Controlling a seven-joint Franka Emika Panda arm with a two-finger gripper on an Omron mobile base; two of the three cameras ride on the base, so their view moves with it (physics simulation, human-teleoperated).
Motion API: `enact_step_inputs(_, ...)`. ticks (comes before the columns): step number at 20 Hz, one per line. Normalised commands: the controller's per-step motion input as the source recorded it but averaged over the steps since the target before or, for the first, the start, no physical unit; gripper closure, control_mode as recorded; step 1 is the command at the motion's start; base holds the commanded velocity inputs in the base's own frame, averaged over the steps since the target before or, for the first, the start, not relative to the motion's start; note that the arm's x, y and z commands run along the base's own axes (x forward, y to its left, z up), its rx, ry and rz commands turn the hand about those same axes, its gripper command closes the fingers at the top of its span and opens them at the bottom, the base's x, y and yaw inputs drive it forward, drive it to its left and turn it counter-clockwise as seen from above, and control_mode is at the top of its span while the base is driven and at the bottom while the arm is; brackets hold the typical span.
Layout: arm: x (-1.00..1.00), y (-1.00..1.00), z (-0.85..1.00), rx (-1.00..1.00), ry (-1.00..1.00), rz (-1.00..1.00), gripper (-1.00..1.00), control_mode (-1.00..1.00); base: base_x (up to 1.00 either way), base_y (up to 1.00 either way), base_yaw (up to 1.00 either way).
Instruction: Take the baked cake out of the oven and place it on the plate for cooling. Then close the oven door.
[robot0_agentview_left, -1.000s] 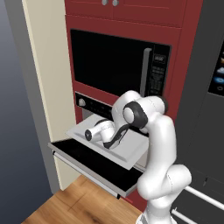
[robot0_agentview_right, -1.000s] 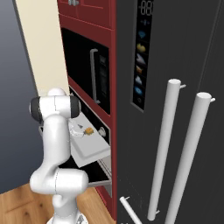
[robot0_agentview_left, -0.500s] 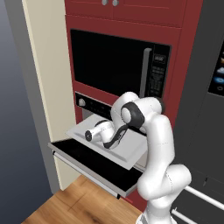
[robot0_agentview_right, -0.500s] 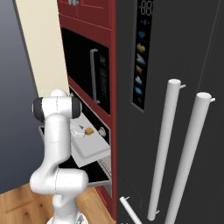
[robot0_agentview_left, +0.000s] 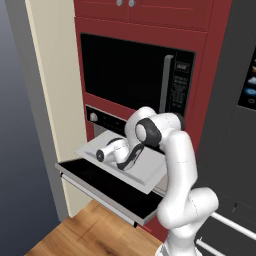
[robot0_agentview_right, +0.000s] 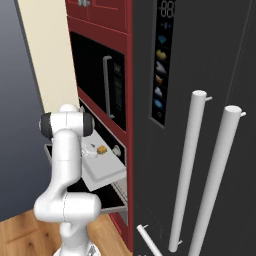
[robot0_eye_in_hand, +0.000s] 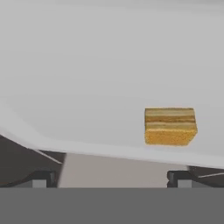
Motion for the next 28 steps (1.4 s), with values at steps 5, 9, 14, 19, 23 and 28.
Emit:
enact_step_inputs(5,0.21,0.07,-0.17,0.00,0.02,0.03,-1.00,-1.00,0.00,0.00,0.00)
enact_step_inputs(9,0.15,0.00,-0.14,0.00,0.00,0.02,-1.00,-1.00,0.00,0.00,0.00)
enact_step_inputs(14,0.19,0.00,-0.13,0.00,0.00,0.02,-1.00,-1.00,0.00,0.00,0.00)
enact_step_inputs(19,0.26,0.00,-0.13,0.00,0.01,0.01,-1.00,-1.00,0.00,0.00,0.00)
enact_step_inputs(23,0.24,0.00,-0.14,0.01,0.02,0.01,-1.00,-1.00,0.00,0.00,0.00)
enact_step_inputs(28,0.19,0.00,-0.13,0.00,0.01,0.01,-1.00,-1.00,0.00,0.00,0.00)
